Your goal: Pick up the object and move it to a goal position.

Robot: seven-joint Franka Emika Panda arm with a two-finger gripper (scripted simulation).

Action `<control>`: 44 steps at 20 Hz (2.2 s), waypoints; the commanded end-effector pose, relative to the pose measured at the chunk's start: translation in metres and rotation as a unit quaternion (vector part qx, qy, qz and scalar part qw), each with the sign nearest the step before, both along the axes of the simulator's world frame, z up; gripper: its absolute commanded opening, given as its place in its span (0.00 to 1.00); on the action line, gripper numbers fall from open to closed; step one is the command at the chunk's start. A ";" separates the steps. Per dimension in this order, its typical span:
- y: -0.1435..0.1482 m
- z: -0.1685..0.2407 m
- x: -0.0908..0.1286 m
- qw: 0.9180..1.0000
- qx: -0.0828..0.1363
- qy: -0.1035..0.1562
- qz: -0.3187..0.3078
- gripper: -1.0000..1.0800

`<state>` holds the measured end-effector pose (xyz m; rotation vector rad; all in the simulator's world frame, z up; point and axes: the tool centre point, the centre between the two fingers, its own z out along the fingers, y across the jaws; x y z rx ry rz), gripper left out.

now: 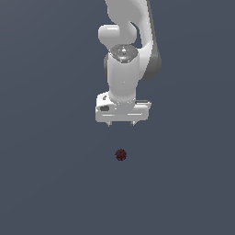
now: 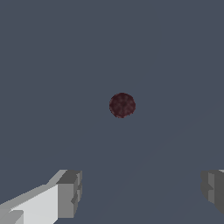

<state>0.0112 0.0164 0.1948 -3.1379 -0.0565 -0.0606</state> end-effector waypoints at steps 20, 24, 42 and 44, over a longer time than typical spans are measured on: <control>0.026 -0.007 -0.003 1.000 -0.007 0.010 0.012 0.96; 0.025 -0.012 0.001 1.000 -0.004 0.011 -0.017 0.96; 0.014 -0.057 0.034 0.965 0.009 0.019 -0.260 0.96; 0.013 -0.062 0.038 0.957 0.010 0.019 -0.288 0.96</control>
